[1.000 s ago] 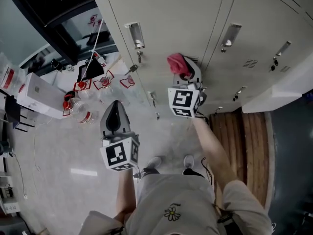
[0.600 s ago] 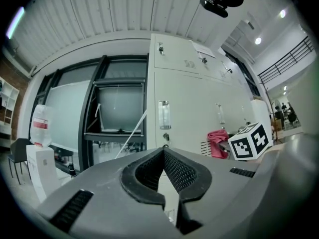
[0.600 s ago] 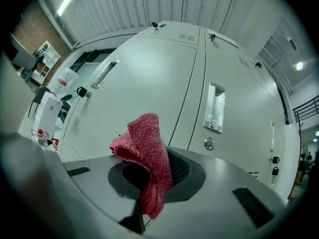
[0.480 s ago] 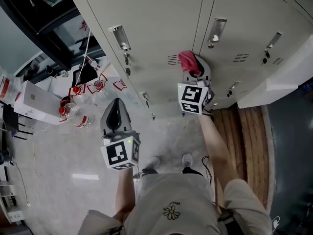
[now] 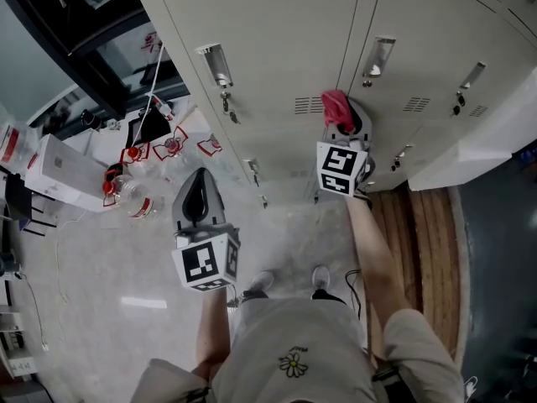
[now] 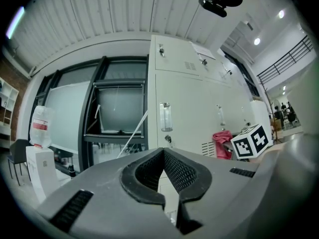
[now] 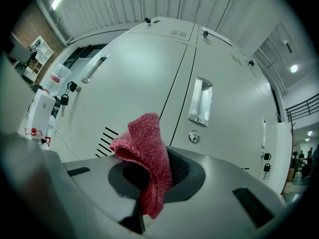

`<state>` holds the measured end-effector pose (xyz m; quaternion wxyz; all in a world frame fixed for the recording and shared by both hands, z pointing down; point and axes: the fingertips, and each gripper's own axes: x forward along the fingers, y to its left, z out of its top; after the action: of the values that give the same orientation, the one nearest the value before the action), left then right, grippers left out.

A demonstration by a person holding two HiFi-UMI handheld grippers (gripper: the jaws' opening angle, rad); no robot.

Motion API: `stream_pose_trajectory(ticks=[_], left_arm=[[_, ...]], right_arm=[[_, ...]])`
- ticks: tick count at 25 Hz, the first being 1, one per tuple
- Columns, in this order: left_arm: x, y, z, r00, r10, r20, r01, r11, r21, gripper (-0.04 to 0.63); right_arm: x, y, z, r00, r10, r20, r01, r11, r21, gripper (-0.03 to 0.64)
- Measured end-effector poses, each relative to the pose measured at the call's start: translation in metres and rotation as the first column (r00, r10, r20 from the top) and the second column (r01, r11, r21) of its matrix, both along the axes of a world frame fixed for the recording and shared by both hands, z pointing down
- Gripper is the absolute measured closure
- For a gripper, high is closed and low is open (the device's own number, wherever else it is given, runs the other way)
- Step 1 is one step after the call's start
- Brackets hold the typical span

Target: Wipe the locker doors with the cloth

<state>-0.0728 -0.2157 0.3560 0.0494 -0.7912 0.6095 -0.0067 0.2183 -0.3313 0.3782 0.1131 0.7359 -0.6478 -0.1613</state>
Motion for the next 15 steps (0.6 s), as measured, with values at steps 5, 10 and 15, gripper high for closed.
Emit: stream_pose_trajectory(ticks=[5, 10, 15], left_arm=[[-0.004, 0.004, -0.004, 1.000, -0.001, -0.004, 0.001, 1.000, 0.008, 0.578], [0.001, 0.008, -0.017, 1.000, 0.022, -0.009, -0.021, 0.999, 0.046, 0.578], [0.012, 0.017, -0.019, 0.999, 0.046, -0.013, -0.045, 0.997, 0.059, 0.578]], right_arm=[[-0.002, 0.004, -0.008, 0.999, -0.032, 0.010, 0.033, 0.999, -0.024, 0.588], [-0.031, 0.033, -0.055, 0.991, -0.088, -0.099, 0.096, 0.993, 0.070, 0.588], [-0.060, 0.081, -0.074, 0.984, -0.154, -0.089, 0.166, 0.974, 0.153, 0.588]])
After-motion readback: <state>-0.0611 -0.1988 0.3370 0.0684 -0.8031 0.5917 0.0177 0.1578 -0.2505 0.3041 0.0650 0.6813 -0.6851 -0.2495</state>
